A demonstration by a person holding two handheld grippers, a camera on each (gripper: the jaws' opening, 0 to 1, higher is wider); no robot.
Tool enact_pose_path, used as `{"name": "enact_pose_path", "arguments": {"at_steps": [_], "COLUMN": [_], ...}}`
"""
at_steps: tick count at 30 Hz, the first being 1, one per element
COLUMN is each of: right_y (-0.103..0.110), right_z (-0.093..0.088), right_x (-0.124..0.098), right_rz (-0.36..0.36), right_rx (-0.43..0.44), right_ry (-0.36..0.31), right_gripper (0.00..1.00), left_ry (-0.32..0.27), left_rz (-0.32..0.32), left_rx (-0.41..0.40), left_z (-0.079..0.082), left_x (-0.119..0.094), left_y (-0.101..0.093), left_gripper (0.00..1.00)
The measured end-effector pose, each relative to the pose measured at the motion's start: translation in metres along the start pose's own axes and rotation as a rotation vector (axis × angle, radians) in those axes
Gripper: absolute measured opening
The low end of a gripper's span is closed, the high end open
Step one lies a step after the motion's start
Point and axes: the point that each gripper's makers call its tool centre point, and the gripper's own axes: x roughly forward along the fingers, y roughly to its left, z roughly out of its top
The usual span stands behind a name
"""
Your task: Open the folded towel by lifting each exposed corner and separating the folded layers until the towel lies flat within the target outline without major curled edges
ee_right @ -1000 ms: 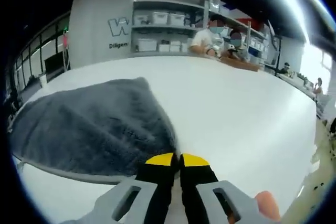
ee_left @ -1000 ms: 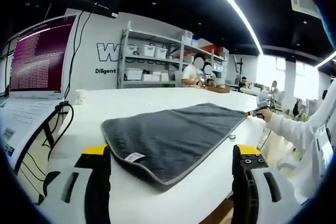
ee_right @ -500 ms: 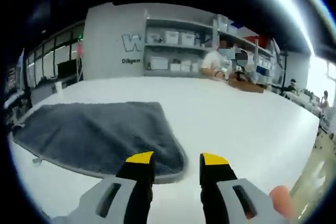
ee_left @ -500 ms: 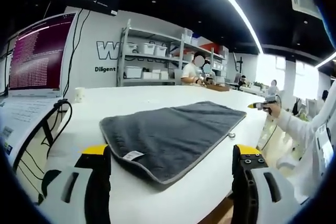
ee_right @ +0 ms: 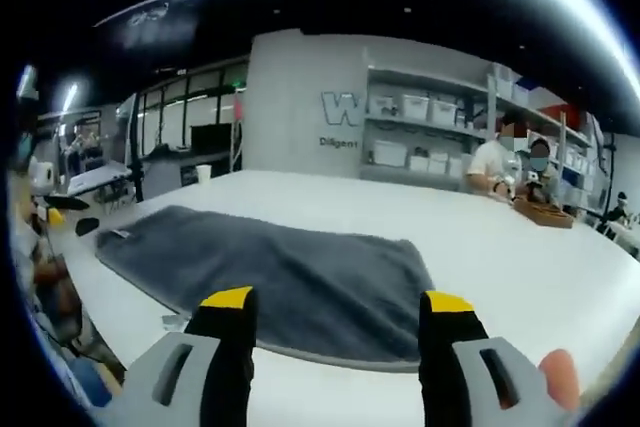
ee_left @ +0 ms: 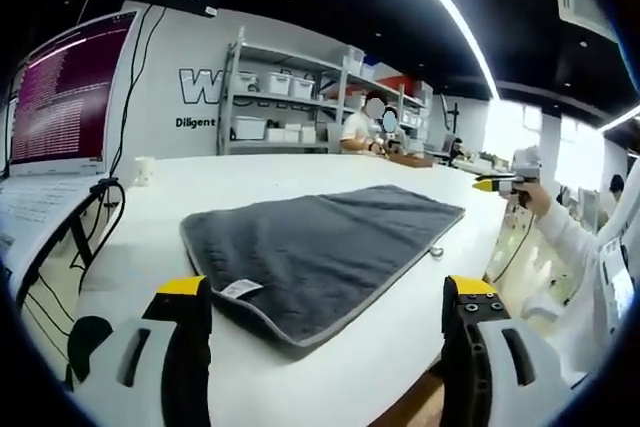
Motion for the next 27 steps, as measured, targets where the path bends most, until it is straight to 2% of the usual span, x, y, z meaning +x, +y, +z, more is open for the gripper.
{"name": "enact_pose_path", "arguments": {"at_steps": [8,12,16,23,27], "right_y": [0.040,0.052,0.058,0.072,0.074], "right_z": [0.008,0.002,-0.001,-0.010,-0.011], "right_x": [-0.003,-0.001,-0.001,-0.003,-0.004], "right_rz": [0.109,0.134,0.142,0.176,0.181], "right_rx": [-0.013,-0.025,-0.049,-0.078,-0.075], "right_ry": [0.010,0.057,0.080,0.119,0.123], "right_gripper": [0.80,0.92,0.99,0.99,0.99], "left_ry": [0.015,0.023,0.027,0.037,0.062], "left_rz": [-0.002,-0.004,-0.003,0.002,0.012], "left_rx": [-0.012,-0.020,-0.025,-0.053,-0.081], "left_z": [-0.005,-0.007,-0.009,-0.015,-0.024], "left_x": [0.001,0.002,0.002,0.006,0.013], "left_y": [0.003,0.003,0.004,0.009,0.016], "left_gripper": [0.94,0.94,0.94,0.94,0.90]}}
